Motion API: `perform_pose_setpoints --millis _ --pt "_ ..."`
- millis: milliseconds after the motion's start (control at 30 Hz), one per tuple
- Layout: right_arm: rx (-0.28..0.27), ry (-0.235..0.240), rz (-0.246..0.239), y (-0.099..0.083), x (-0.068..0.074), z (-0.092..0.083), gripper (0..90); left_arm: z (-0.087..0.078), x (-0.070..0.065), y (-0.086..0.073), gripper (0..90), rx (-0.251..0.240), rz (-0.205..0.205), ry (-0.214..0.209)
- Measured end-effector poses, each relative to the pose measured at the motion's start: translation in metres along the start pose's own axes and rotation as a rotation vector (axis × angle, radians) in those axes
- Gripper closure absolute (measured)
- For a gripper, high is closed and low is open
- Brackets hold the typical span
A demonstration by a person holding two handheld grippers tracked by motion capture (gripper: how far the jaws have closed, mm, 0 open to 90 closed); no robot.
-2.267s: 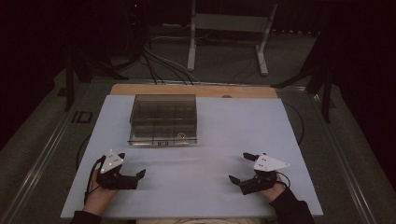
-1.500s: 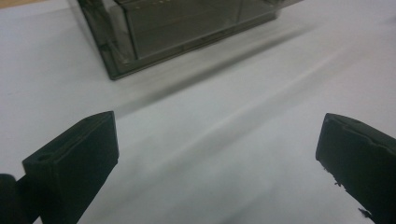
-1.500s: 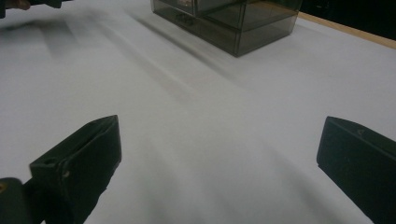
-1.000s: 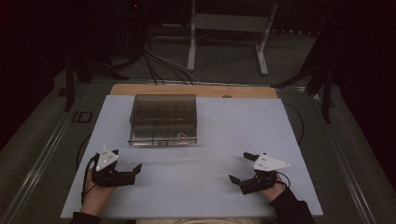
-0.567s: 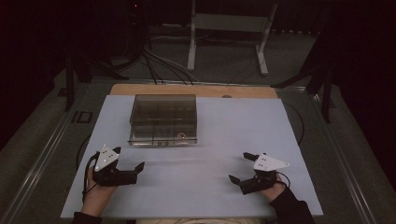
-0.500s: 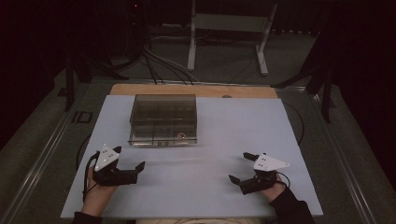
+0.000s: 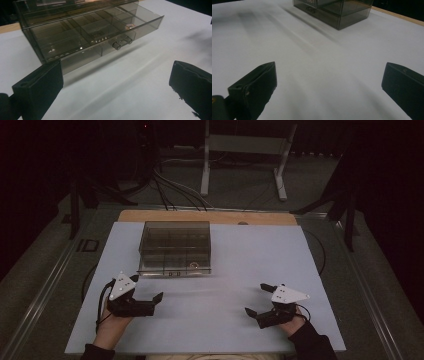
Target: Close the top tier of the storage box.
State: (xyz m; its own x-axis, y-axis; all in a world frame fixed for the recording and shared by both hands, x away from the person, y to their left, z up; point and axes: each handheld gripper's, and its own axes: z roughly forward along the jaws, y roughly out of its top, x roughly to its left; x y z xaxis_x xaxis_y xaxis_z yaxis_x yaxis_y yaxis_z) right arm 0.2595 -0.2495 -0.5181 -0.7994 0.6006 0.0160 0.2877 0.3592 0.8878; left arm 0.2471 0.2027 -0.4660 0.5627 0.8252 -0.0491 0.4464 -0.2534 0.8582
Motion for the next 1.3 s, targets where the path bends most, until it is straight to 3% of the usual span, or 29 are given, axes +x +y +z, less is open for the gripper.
perform_pose_setpoints --millis 333,433,633,1000,1167,1300 --pt "0.000 0.000 -0.001 0.000 0.000 0.000 0.0 0.013 -0.010 0.002 0.0 -0.001 0.038 -0.014" --pt "0.000 0.000 -0.001 0.000 0.000 0.000 0.0 0.018 -0.014 0.000 0.0 0.022 0.063 -0.017" --pt "0.000 0.001 0.002 0.000 0.000 0.000 0.0 0.029 -0.018 -0.004 0.0 0.049 0.074 -0.036" --pt "-0.001 0.000 0.000 0.000 0.000 -0.001 0.0 0.047 -0.021 -0.013 0.0 0.076 0.056 -0.036" --pt "-0.002 0.000 0.001 0.000 0.000 -0.001 0.0 0.050 -0.024 -0.012 0.0 0.117 0.048 0.008" --pt "-0.002 0.001 0.001 0.000 0.000 0.000 0.0 0.049 -0.020 -0.010 0.0 0.104 0.044 -0.011"
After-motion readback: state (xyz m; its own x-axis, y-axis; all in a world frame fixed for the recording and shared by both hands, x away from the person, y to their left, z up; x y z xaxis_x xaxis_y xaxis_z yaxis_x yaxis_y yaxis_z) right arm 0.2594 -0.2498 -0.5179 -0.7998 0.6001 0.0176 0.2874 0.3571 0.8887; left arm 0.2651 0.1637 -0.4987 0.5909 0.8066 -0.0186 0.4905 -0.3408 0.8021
